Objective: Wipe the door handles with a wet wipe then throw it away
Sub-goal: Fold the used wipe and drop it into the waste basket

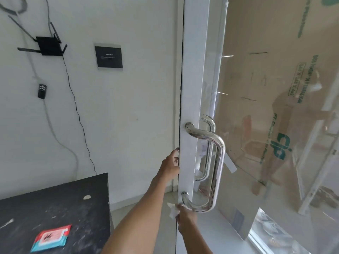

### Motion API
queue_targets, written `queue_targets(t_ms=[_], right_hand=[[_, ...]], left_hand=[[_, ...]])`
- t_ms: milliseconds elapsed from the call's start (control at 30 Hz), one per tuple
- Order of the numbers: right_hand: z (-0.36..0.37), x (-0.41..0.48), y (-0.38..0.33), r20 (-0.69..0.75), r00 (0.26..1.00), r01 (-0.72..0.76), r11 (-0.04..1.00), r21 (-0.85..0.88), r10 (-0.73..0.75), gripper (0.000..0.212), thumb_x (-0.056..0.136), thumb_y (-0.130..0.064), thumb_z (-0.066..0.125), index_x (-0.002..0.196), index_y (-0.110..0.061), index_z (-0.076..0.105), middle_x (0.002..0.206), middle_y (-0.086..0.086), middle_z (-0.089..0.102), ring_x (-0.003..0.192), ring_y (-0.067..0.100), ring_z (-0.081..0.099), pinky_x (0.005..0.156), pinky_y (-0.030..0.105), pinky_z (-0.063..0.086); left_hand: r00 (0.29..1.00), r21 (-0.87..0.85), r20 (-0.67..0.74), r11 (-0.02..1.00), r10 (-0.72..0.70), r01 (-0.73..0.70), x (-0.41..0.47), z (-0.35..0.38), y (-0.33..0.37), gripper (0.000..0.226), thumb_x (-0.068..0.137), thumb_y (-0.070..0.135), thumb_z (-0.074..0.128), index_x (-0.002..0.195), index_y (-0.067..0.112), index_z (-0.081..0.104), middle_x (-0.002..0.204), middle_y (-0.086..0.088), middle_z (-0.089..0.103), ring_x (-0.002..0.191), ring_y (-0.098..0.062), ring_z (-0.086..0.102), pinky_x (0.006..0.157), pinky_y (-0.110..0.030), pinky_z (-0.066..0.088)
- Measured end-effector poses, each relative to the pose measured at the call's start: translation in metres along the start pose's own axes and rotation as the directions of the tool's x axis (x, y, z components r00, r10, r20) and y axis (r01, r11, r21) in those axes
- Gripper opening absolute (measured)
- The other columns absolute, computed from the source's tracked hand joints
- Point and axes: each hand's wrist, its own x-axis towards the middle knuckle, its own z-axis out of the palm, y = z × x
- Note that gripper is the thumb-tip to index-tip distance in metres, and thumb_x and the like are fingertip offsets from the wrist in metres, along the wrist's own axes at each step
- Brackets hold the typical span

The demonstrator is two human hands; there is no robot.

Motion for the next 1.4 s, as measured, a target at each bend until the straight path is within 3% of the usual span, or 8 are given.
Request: queue_targets(t_ms=[267,533,667,833,967,1133,1300,1400], right_hand=[[0.070,-0.033,-0.043,0.150,0.955,0.281,0.943,-0.179,-0.256,0.011,0.081,-0.013,0.067,0.079,-0.004,0.061,0.073,0.011,0.062,0.068,0.024,0.057,0.062,0.032,0.048],[0.144,-0.047,-0.083,0.326,0.855,0.506,0.787,-0.354,-0.403,0.012,0.079,-0.015,0.069,0.071,-0.012,0.060,0.081,0.007,0.064,0.076,0.026,0.059,0.070,0.035,0.053],[0.175,-0.051,-0.086,0.425,0.835,0.525,0.738,-0.423,-0.351,0.018,0.078,-0.020,0.070,0.069,-0.014,0.056,0.078,0.006,0.059,0.074,0.024,0.054,0.066,0.032,0.046],[0.203,-0.042,-0.085,0.486,0.810,0.559,0.682,-0.471,-0.328,0.023,0.082,-0.012,0.060,0.063,-0.014,0.048,0.067,0.003,0.051,0.063,0.019,0.047,0.061,0.031,0.044],[0.217,-0.014,-0.074,0.510,0.780,0.618,0.571,-0.540,-0.362,0.013,0.079,-0.013,0.061,0.090,-0.009,0.066,0.080,0.004,0.062,0.076,0.020,0.056,0.066,0.029,0.050],[0.220,0.047,-0.032,0.521,0.751,0.660,0.430,-0.616,-0.406,0.022,0.088,-0.019,0.051,0.069,-0.013,0.061,0.061,-0.001,0.057,0.067,0.022,0.055,0.053,0.025,0.040],[0.214,0.124,0.027,0.535,0.748,0.652,0.285,-0.703,-0.391,0.045,0.076,-0.016,0.060,0.120,-0.024,0.057,0.107,0.001,0.068,0.099,0.022,0.064,0.075,0.029,0.049],[0.208,0.180,0.080,0.591,0.734,0.674,0.248,-0.696,-0.336,0.045,0.077,-0.013,0.059,0.120,-0.028,0.060,0.110,0.001,0.067,0.100,0.022,0.063,0.077,0.030,0.050]], left_hand=[[0.973,0.046,-0.100,0.976,-0.207,0.212,-0.039,-0.034,-0.052,0.041,0.092,0.022,0.057,0.133,0.016,0.056,0.135,-0.014,0.057,0.124,-0.024,0.054,0.104,-0.030,0.044],[0.880,-0.417,-0.224,0.858,-0.418,0.301,-0.043,-0.089,-0.085,0.040,0.095,0.036,0.056,0.132,0.023,0.052,0.133,-0.009,0.053,0.099,-0.030,0.068,0.067,-0.035,0.060],[0.880,-0.523,-0.250,0.821,-0.403,0.228,-0.032,-0.116,-0.093,0.032,0.091,0.020,0.064,0.123,0.020,0.060,0.116,-0.013,0.064,0.087,-0.027,0.072,0.073,-0.035,0.062],[0.870,-0.468,-0.310,0.858,-0.384,0.212,-0.005,-0.139,-0.111,0.023,0.078,0.005,0.071,0.100,0.009,0.072,0.099,-0.015,0.073,0.087,-0.025,0.073,0.077,-0.037,0.062],[0.851,-0.392,-0.393,0.901,-0.349,0.189,0.006,-0.133,-0.136,0.027,0.078,0.000,0.073,0.105,0.001,0.070,0.090,-0.011,0.069,0.080,-0.025,0.070,0.080,-0.039,0.061],[0.852,-0.338,-0.391,0.916,-0.347,0.217,0.024,-0.103,-0.198,0.018,0.079,0.002,0.071,0.096,-0.002,0.071,0.077,-0.011,0.070,0.068,-0.022,0.068,0.080,-0.037,0.060],[0.818,-0.247,-0.456,0.933,-0.351,0.263,0.038,-0.052,-0.287,0.015,0.078,0.014,0.073,0.091,0.006,0.074,0.082,-0.010,0.074,0.076,-0.023,0.072,0.079,-0.038,0.060],[0.780,-0.216,-0.492,0.923,-0.386,0.320,0.042,-0.014,-0.356,0.017,0.076,0.019,0.075,0.087,0.007,0.076,0.079,-0.010,0.075,0.075,-0.024,0.072,0.077,-0.038,0.060]])
